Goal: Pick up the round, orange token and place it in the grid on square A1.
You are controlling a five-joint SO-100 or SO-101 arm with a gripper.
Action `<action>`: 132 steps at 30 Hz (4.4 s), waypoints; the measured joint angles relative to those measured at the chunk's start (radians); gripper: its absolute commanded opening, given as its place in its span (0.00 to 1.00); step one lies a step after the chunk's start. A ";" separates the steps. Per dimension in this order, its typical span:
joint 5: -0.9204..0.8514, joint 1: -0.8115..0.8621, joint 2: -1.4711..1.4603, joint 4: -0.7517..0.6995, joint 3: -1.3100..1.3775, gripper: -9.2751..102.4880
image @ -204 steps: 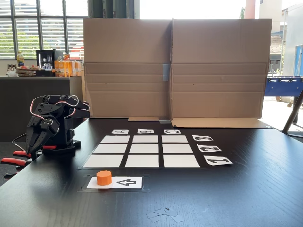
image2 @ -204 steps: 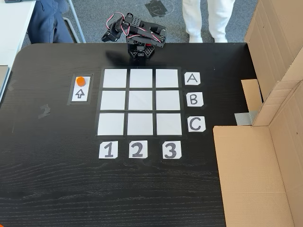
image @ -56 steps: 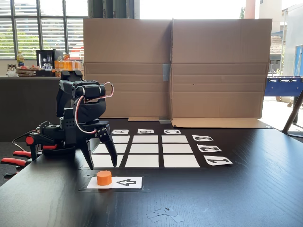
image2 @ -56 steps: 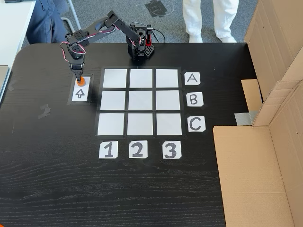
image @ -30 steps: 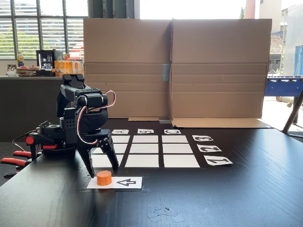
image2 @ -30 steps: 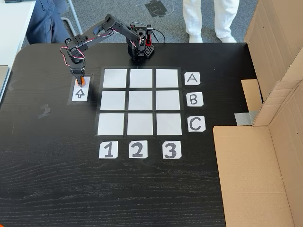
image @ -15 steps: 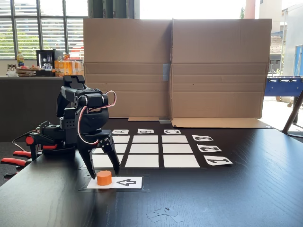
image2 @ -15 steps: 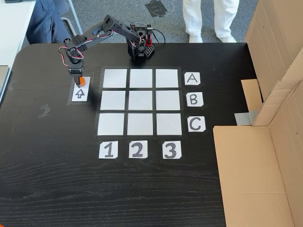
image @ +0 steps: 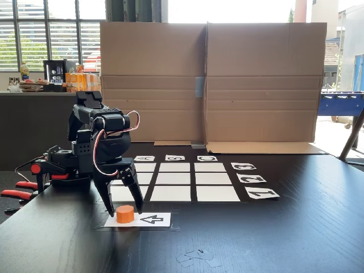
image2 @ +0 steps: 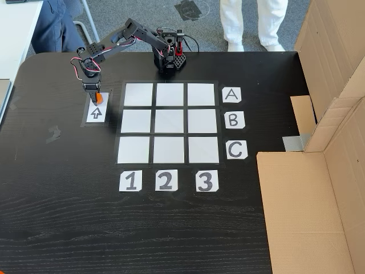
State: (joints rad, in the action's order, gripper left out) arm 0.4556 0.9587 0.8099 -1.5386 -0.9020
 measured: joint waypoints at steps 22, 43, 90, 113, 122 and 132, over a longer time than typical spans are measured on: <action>-0.009 0.003 -0.008 0.000 0.000 0.13; -0.011 0.008 0.296 -0.011 -0.020 0.13; -0.115 -0.084 1.634 0.002 -1.402 0.14; -0.123 -0.121 1.402 0.193 -1.539 0.14; -0.123 -0.138 1.239 0.308 -1.537 0.14; -0.092 -0.198 1.167 0.370 -1.499 0.14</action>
State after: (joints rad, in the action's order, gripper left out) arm 0.3636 0.7609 1.9773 -1.1689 -2.4007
